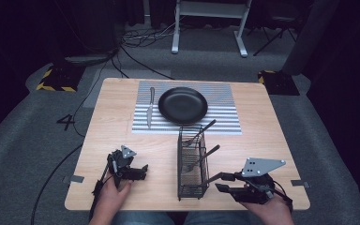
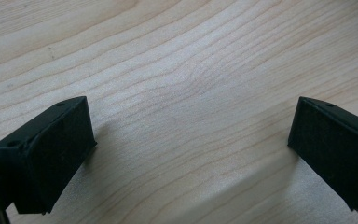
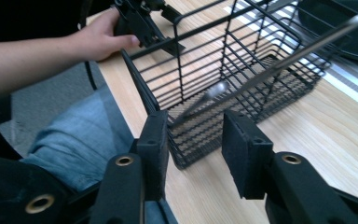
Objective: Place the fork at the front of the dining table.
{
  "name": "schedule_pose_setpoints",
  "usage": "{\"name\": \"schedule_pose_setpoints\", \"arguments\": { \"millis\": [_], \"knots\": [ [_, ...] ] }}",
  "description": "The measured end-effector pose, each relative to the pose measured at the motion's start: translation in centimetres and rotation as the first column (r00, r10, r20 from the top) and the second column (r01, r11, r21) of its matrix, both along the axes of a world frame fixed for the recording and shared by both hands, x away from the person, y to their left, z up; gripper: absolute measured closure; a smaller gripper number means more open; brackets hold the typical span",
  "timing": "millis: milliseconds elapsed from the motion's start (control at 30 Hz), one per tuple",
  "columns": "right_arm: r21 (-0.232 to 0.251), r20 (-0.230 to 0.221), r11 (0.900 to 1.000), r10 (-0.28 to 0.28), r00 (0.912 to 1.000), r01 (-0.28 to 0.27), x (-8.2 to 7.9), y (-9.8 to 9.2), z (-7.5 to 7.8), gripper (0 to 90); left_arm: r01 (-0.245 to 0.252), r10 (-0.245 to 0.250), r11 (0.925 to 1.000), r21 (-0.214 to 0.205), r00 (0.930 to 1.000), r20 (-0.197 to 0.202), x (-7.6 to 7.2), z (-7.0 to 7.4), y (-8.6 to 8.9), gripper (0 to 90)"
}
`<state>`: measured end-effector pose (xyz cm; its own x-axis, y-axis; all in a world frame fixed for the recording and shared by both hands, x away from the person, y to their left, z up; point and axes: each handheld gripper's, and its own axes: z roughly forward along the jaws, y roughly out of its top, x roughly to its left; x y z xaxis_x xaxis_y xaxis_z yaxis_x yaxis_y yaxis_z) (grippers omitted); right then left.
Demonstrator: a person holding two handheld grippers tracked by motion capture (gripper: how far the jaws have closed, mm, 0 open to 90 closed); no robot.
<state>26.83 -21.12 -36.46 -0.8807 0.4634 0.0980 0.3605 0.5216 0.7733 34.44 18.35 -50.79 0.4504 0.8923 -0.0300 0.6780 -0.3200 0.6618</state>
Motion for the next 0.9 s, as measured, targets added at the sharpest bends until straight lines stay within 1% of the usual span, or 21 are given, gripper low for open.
{"name": "schedule_pose_setpoints", "arguments": {
  "millis": [133, 200, 267, 433, 567, 667, 733, 833, 900],
  "knots": [
    [0.012, -0.014, 0.9999, 0.011, 0.9998, -0.011, 0.4, 0.4, -0.3, 65.0, 0.0, 0.0, 1.0, -0.001, 1.0, 0.0, 0.0, 0.0, 0.0, 0.3],
    [0.041, -0.036, 0.999, 0.017, 0.9992, -0.015, 0.8, 0.5, -0.6, 68.6, 0.0, 0.0, 1.0, -0.001, 1.0, 0.0, 0.0, 0.0, 0.0, 0.3],
    [0.058, -0.045, 0.9981, 0.022, 0.9987, -0.02, 1.1, 0.6, -0.7, 71.4, 0.0, 0.0, 1.0, -0.001, 1.0, 0.0, 0.0, 0.0, 0.0, 0.3],
    [0.06, -0.05, 0.998, 0.024, 0.9984, -0.021, 1.4, 0.9, -1.0, 77.9, 0.0, 0.0, 1.0, 0.0, 1.0, 0.0, 0.0, 0.0, 0.0, 0.3],
    [0.078, -0.058, 0.9967, 0.027, 0.9979, -0.022, 1.4, 0.9, -0.9, 79.4, 0.0, 0.0, 1.0, -0.001, 1.0, 0.0, 0.0, 0.0, 0.0, 0.3],
    [0.081, -0.028, 0.9961, 0.037, 0.9989, -0.035, 1.0, 1.4, -0.5, 80.6, 0.0, 0.0, 1.0, 0.0, 1.0, 0.0, 0.0, 0.0, 0.0, 0.3],
    [0.081, -0.022, 0.996, 0.04, 0.999, -0.038, 1.0, 1.6, -0.4, 80.9, -0.001, 0.001, 1.0, -0.003, 1.0, -0.001, 0.0, 0.0, 0.0, 0.2],
    [0.081, 0.013, 0.9957, 0.044, 0.999, -0.045, 0.8, 2.3, 0.1, 82.8, 0.0, 0.0, 1.0, 0.0, 1.0, 0.0, 0.0, 0.0, 0.0, 0.3],
    [0.083, 0.036, 0.9956, 0.04, 0.9985, -0.043, 0.8, 2.5, 0.4, 85.9, 0.0, 0.0, 1.0, -0.001, 1.0, 0.0, 0.0, 0.0, 0.0, 0.3]
  ]
}}
